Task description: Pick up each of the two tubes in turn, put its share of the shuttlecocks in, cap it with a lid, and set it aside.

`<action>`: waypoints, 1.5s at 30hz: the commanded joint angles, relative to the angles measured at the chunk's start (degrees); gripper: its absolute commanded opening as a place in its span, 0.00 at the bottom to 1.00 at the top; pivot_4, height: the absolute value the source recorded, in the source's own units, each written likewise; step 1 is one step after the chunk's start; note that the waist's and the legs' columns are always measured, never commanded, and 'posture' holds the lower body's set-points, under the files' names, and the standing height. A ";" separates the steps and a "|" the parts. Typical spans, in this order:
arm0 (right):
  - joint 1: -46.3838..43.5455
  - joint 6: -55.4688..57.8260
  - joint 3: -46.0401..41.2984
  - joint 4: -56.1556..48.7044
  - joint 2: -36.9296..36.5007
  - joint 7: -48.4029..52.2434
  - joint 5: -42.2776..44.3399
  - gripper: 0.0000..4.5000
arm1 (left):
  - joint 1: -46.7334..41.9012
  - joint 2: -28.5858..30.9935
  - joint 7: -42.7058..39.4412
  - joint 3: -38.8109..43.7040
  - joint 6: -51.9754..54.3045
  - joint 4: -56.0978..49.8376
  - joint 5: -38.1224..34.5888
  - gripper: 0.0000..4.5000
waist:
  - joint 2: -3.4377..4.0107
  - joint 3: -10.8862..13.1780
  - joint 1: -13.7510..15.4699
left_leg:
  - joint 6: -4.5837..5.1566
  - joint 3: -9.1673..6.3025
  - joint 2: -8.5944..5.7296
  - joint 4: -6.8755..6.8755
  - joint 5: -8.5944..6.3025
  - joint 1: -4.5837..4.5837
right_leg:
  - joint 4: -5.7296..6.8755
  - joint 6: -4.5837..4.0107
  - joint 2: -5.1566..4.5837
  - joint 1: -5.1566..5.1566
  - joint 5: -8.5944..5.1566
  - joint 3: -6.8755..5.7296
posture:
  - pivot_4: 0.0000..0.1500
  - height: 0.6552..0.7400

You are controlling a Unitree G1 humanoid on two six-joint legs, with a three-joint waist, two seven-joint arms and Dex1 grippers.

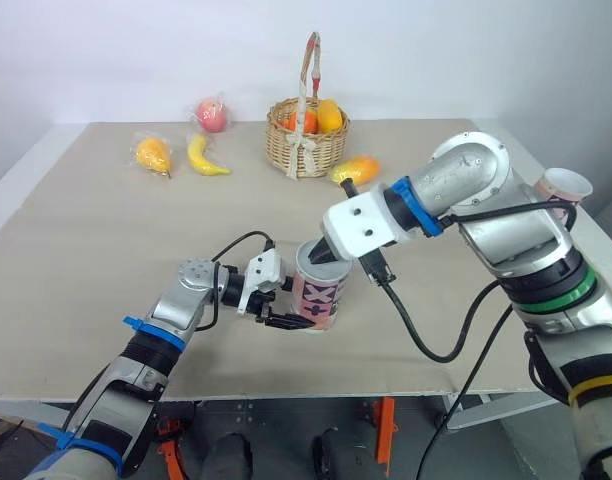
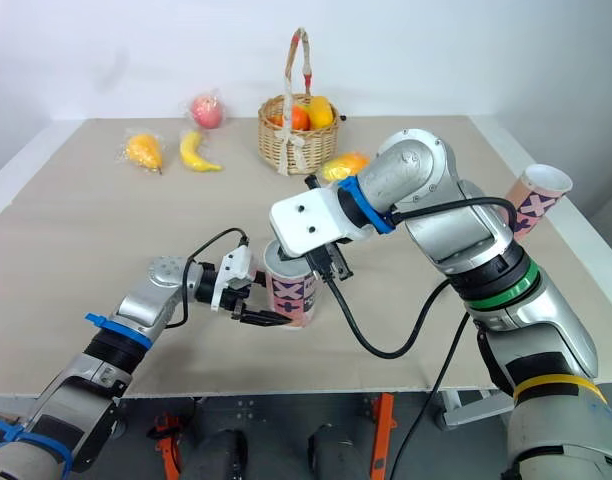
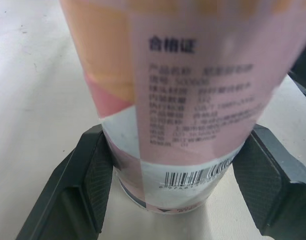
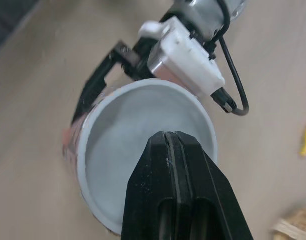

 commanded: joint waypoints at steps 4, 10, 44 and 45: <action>-2.68 9.33 -6.59 5.99 2.52 0.59 6.67 0.01 | 0.52 1.00 -0.18 0.27 0.11 0.23 0.73 0.73 | -0.08 -0.10 -0.04 | -0.02 0.06 0.02 -0.07 -0.01 0.02 | 0.00 -0.12 -0.09 0.06 -0.07 0.01 | 1.00 1.00; -1.50 20.83 -16.74 3.30 -4.47 1.03 15.55 0.54 | 0.67 0.43 -0.24 0.29 0.06 0.32 0.33 0.73 | -0.03 -0.03 0.34 | -0.05 0.15 0.02 -0.09 -0.04 -0.52 | 0.01 -0.02 -0.11 -0.34 0.14 -0.01 | 1.00 1.00; 43.51 19.13 -23.68 -13.25 -4.98 -20.86 23.76 1.00 | 12.23 22.94 -6.19 19.41 22.69 -24.57 -20.54 0.99 | -0.07 0.90 -0.03 | 0.06 -0.22 0.04 0.07 -0.66 -0.91 | -0.01 0.36 0.06 -0.40 -0.40 -0.15 | 1.00 1.00; 43.14 19.09 -23.37 -12.99 -4.50 -21.03 23.95 1.00 | 12.82 23.36 -5.83 20.38 23.16 -25.36 -21.39 0.99 | -0.08 0.92 0.14 | 0.06 -0.22 0.03 0.07 -0.66 -0.91 | -0.01 0.35 0.04 -0.40 -0.41 -0.15 | 1.00 1.00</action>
